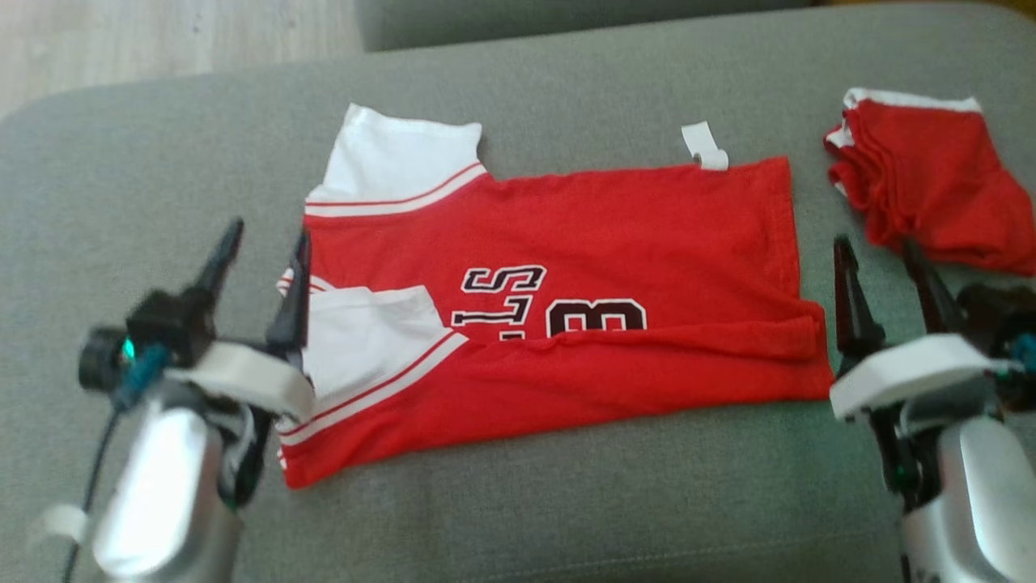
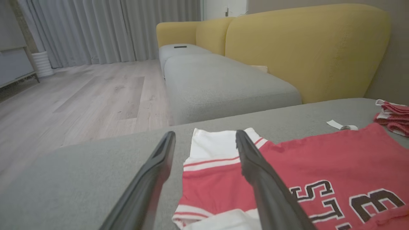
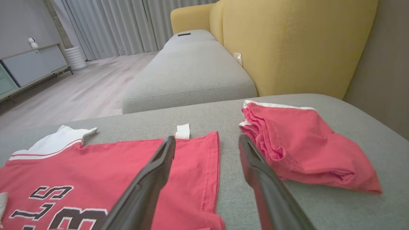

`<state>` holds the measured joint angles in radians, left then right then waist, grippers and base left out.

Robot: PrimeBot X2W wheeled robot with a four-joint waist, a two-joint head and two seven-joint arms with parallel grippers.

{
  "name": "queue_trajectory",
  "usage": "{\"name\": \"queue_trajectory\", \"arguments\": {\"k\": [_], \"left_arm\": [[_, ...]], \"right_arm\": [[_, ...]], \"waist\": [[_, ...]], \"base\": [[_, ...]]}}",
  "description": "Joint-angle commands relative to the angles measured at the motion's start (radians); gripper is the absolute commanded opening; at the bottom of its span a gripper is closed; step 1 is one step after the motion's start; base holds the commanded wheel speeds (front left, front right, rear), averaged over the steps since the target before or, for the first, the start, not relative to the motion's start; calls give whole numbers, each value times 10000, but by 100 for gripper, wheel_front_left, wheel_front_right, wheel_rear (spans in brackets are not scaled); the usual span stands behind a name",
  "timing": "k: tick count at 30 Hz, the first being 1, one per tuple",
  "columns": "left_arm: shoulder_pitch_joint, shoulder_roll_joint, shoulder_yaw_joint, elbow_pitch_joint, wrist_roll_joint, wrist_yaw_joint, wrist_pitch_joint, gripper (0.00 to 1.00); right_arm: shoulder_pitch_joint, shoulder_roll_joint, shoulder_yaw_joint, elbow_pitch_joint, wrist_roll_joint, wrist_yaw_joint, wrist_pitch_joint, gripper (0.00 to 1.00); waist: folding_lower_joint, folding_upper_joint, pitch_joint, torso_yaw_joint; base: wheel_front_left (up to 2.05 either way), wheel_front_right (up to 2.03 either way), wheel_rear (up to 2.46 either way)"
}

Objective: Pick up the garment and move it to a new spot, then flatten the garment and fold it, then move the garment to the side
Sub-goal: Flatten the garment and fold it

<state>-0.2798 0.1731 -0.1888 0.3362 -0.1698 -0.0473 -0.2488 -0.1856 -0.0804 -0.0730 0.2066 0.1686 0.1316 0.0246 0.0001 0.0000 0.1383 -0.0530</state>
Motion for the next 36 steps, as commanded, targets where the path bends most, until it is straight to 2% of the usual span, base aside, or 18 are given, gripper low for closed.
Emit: {"name": "queue_trajectory", "arguments": {"k": [1, 5, 10, 12, 13, 16, 19, 22, 26, 36], "left_arm": [[-639, 348, 365, -320, 39, -54, -126, 100], [-1749, 734, 164, 38, 37, -449, 30, 100], [-3747, 1536, -733, 1105, -268, -805, 1238, 100], [-4636, 1963, -1520, 1521, -809, -824, 1777, 100], [-5455, 2529, -2534, 1899, -1535, -828, 2478, 100], [-6493, 3433, -4084, 2231, -2607, -830, 3381, 100], [-7335, 4124, -5136, 2621, -3531, -832, 3903, 100], [-8045, 4572, -5942, 2997, -4091, -832, 4125, 100], [-8860, 4790, -6486, 3682, -4579, -833, 4040, 100], [-9901, 4661, -7683, 5072, -5351, -833, 4079, 100]], "right_arm": [[-524, -75, 262, -394, -94, -9, -136, 100], [-1173, -124, 490, -444, -179, -9, -194, 100], [-2001, -256, 684, -576, -255, -9, -148, 100], [-2338, -320, 830, -628, -282, -9, -108, 100], [-2653, -393, 1007, -655, -291, -9, -81, 100], [-3026, -456, 1269, -660, -261, -9, -79, 100], [-3300, -469, 1465, -668, -207, -9, -105, 100], [-3489, -428, 1618, -691, -155, -9, -149, 100], [-3610, -333, 1779, -652, -73, -9, -211, 100], [-3724, -175, 1933, -372, -7, -9, -478, 100]], "waist": [[-1, 0, 215, -106], [-1, 0, 744, -312], [-1, 0, 1526, -575], [-1, 0, 1866, -731], [-1, 0, 2171, -893], [-1, 0, 2533, -1151], [-1, 0, 2864, -1381], [-1, 0, 3175, -1583], [-1, 0, 3514, -1773], [-1, 0, 3942, -2084]], "base": [[0, 0, 0], [0, 0, 0], [0, 0, 0], [0, 0, 0], [0, 0, 0], [0, 0, 0], [0, 0, 0], [0, 0, 0], [0, 0, 0], [0, 0, 0]]}}
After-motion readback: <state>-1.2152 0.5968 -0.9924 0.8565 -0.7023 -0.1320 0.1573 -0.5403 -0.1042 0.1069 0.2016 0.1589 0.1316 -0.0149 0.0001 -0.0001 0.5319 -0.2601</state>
